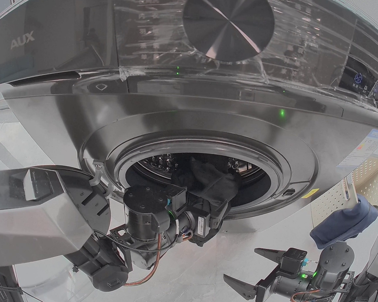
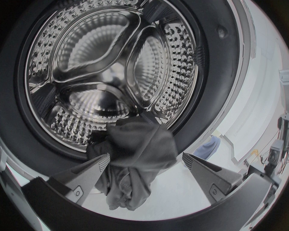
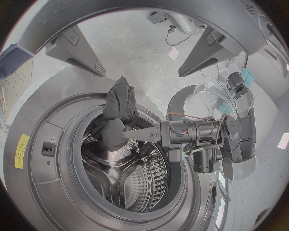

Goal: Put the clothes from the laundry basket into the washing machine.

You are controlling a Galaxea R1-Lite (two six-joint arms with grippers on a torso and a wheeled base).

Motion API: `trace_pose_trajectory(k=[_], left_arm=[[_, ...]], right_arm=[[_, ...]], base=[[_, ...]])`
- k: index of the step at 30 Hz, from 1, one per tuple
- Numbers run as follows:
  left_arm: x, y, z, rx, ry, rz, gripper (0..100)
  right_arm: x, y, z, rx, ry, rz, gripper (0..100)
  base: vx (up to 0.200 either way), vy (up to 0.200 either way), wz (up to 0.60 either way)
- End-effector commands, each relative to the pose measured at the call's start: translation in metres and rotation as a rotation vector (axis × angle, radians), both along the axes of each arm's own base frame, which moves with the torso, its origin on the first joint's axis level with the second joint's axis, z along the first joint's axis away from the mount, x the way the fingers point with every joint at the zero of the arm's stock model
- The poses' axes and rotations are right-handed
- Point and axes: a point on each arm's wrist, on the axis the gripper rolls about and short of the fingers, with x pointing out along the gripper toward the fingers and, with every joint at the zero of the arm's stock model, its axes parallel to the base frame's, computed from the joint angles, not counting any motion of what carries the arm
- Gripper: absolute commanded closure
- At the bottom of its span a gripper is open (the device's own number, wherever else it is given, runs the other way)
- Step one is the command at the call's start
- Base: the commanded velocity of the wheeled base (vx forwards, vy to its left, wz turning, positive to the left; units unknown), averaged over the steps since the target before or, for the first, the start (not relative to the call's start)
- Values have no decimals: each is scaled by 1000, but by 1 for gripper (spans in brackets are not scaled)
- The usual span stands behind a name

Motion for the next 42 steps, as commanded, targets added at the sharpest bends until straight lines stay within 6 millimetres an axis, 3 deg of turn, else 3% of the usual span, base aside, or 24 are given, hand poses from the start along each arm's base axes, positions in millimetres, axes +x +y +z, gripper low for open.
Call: trace_pose_trajectory(k=[1,6,14,20,21,27,34,42], left_arm=[[7,-6,10,-49,-46,-5,0],[28,-16,0,-58,-56,9,0],[68,-23,-37,-29,-30,42,0],[85,-29,-42,-26,-36,51,0],[89,-29,-41,-30,-40,56,100],[109,-34,-34,-60,-68,85,100],[156,-25,-17,-149,-178,210,100],[178,-13,24,-211,-262,254,100]], right_arm=[[-2,-2,-2,-11,8,1,0],[-2,-2,-2,-12,9,1,0],[-2,-2,-2,-11,8,1,0],[-2,-2,-2,-11,8,1,0],[-2,-2,-2,-11,8,1,0],[-2,-2,-2,-11,10,0,0],[-2,-2,-2,-12,9,1,0],[-2,-2,-2,-12,11,0,0]], base=[[0,0,0],[0,0,0],[0,0,0],[0,0,0],[0,0,0],[0,0,0],[0,0,0],[0,0,0]])
